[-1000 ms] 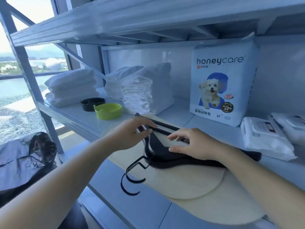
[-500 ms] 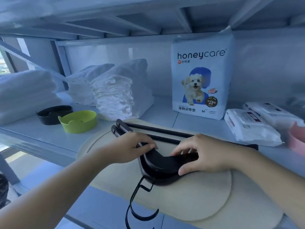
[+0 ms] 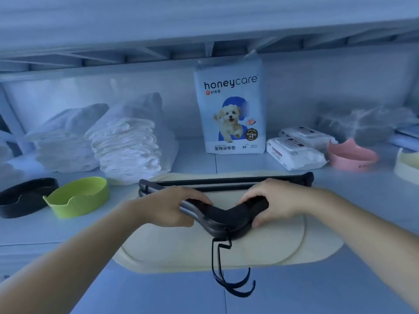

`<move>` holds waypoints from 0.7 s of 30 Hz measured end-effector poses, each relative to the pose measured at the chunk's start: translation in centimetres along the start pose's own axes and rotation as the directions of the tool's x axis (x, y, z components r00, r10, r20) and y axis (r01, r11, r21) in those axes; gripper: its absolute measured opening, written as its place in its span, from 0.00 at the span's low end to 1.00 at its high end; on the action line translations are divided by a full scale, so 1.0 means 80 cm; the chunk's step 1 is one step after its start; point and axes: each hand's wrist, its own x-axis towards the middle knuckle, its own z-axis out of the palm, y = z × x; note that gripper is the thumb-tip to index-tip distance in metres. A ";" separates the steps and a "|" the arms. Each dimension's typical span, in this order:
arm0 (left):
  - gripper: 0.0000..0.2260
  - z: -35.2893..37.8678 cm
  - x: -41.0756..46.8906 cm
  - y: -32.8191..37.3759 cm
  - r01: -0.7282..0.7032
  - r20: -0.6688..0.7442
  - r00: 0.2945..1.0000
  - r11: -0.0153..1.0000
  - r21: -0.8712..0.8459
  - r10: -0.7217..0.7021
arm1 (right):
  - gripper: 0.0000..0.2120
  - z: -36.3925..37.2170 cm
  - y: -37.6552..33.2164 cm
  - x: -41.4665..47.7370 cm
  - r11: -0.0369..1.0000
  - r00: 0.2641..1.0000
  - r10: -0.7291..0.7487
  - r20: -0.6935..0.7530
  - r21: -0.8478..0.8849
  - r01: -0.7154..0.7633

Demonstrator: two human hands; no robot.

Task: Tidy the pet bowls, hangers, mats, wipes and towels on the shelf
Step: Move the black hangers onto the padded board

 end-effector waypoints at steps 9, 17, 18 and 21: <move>0.21 0.017 0.005 -0.013 -0.110 -0.092 0.990 0.992 -0.059 0.105 | 0.15 0.019 -0.013 -0.017 0.992 0.986 0.114 -0.118 0.066 -0.106; 0.21 0.014 0.003 -0.009 -0.142 -0.198 0.975 0.970 -0.196 0.103 | 0.14 0.022 -0.022 -0.023 0.984 0.977 0.161 -0.142 0.095 -0.148; 0.22 0.013 0.005 -0.008 -0.144 -0.203 0.974 0.971 -0.191 0.104 | 0.14 0.023 -0.021 -0.024 0.983 0.974 0.168 -0.149 0.095 -0.155; 0.24 0.013 0.011 -0.011 -0.148 -0.211 0.972 0.971 -0.187 0.108 | 0.16 0.023 -0.019 -0.027 0.984 0.971 0.172 -0.167 0.081 -0.160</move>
